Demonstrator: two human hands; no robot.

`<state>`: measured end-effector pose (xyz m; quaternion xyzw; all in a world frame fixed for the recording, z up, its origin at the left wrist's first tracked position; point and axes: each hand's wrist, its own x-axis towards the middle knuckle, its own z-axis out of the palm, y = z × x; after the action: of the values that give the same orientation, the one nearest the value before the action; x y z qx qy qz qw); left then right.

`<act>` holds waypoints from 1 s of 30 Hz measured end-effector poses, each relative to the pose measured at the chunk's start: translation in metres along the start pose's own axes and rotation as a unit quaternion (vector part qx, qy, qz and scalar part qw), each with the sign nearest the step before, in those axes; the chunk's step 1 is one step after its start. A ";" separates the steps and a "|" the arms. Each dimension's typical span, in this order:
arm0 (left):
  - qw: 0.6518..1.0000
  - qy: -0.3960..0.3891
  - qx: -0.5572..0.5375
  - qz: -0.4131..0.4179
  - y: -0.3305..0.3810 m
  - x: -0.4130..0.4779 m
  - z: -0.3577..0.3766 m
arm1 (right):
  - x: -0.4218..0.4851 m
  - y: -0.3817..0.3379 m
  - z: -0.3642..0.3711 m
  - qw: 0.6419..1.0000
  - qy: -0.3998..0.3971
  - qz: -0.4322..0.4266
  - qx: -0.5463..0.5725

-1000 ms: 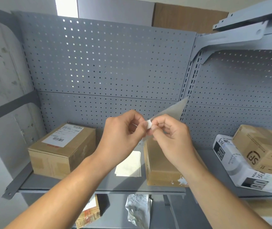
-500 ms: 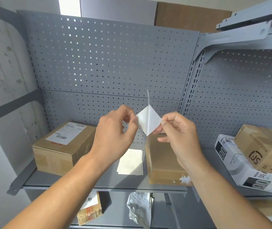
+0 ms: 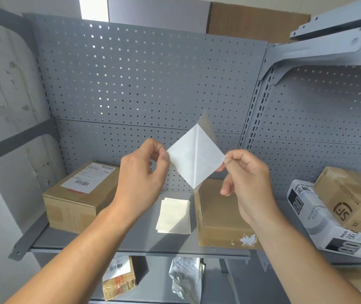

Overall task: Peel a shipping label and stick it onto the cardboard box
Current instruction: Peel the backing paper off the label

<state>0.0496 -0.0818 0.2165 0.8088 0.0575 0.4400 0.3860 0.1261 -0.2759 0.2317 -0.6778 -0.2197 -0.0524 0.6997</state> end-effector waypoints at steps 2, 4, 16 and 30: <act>1.000 0.004 0.002 -0.005 -0.002 0.001 -0.001 | 0.001 0.000 -0.001 1.000 0.003 0.011 0.007; 1.000 0.010 0.004 -0.010 -0.004 0.003 -0.003 | 0.003 -0.001 -0.001 1.000 0.009 0.023 0.018; 0.998 0.035 -0.012 -0.041 -0.020 0.007 -0.007 | 0.010 -0.009 -0.008 0.975 0.034 0.119 0.183; 0.996 0.058 0.006 -0.071 -0.034 0.009 -0.018 | 0.009 -0.012 -0.012 0.966 0.052 0.119 0.222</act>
<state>0.0497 -0.0441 0.2049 0.7781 0.1396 0.4572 0.4075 0.1327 -0.2863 0.2469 -0.5235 -0.1069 0.0458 0.8441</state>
